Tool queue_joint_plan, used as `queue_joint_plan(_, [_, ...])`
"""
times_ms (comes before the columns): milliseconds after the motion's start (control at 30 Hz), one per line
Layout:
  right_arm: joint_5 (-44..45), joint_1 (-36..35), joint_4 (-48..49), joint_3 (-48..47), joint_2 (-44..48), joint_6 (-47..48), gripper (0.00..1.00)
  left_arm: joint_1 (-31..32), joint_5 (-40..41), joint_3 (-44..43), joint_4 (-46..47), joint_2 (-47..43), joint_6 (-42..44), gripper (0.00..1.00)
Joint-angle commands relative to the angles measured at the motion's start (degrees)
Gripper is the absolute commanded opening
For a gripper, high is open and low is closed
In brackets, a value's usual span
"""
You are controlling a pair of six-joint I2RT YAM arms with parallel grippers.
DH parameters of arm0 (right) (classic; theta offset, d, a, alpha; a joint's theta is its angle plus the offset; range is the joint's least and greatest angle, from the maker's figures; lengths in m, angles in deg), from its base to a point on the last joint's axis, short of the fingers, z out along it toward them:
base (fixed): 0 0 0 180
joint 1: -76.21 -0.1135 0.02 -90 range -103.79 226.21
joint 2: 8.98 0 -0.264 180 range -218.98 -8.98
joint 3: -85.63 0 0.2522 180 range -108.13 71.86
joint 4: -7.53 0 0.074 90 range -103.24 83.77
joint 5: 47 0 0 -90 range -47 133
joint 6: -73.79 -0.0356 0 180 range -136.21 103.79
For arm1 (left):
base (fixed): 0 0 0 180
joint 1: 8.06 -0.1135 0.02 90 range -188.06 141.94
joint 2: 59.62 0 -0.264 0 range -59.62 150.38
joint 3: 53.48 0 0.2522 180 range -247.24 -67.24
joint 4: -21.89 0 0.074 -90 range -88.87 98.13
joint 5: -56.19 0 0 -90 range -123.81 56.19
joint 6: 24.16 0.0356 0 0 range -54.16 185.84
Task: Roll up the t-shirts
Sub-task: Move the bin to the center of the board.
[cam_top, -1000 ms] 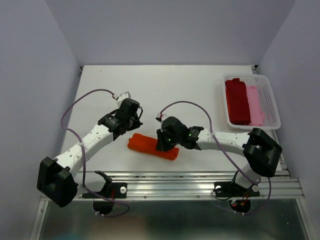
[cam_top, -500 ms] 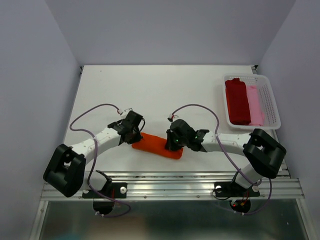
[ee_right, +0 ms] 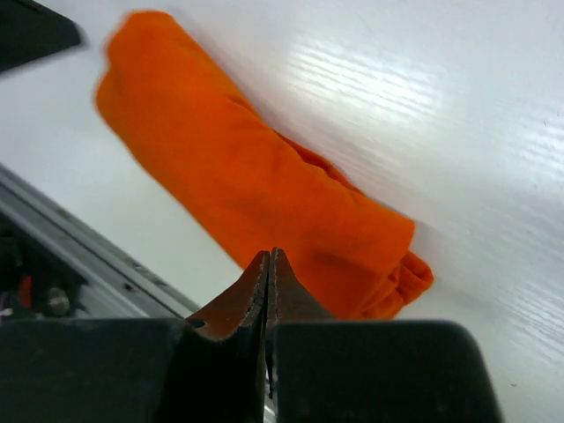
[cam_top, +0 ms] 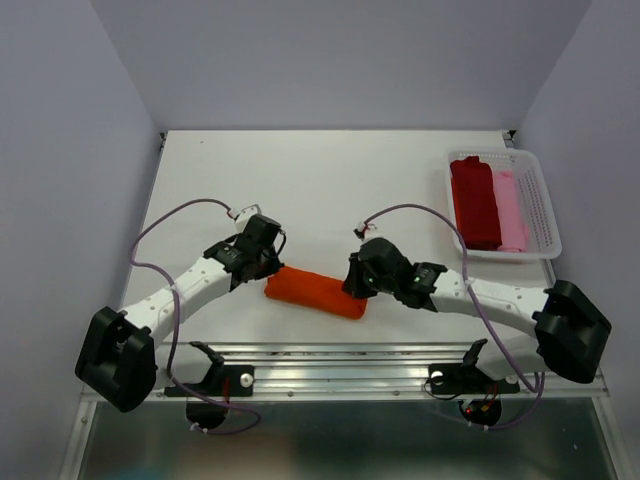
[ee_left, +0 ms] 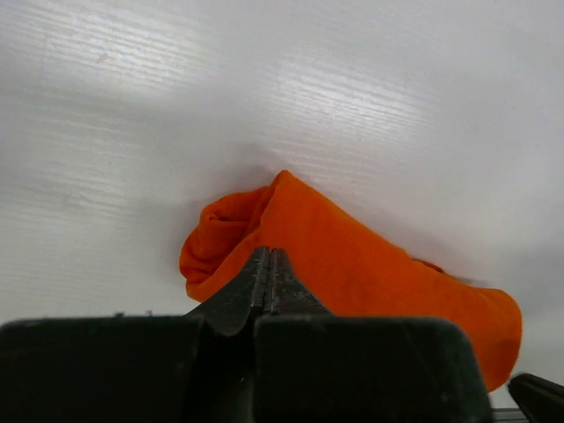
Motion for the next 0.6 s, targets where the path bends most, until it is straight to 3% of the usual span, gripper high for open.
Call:
queue_joint_plan(0, [2.2, -0.1, -1.8, 3.6, -6.3, -1.9, 0.01, -0.4, 2.6, -3.2, -2.6, -1.1, 0.3, 0.0])
queue_joint_plan(133, [2.0, -0.1, -0.8, 4.3, -12.6, -2.9, 0.01, -0.4, 3.9, -5.5, -4.3, -0.8, 0.8, 0.0])
queue_joint_plan(367, [12.3, -0.1, -9.3, -4.6, 0.0, 1.1, 0.03, -3.0, 6.1, -12.2, -7.4, -3.0, 3.7, 0.0])
queue_joint_plan(400, [14.1, -0.1, -10.1, -5.7, 3.1, 2.8, 0.08, -3.3, 6.3, -13.1, -7.5, -3.2, 4.2, 0.0])
queue_joint_plan(500, [22.1, 2.0, -14.5, -11.0, 5.4, 7.4, 0.38, -4.9, 6.5, -15.7, -7.5, -3.6, 5.8, 0.0])
queue_joint_plan(567, [29.2, 8.7, -18.4, -14.4, 5.1, 11.1, 0.44, -5.8, 6.3, -16.7, -7.3, -3.5, 6.4, 0.0])
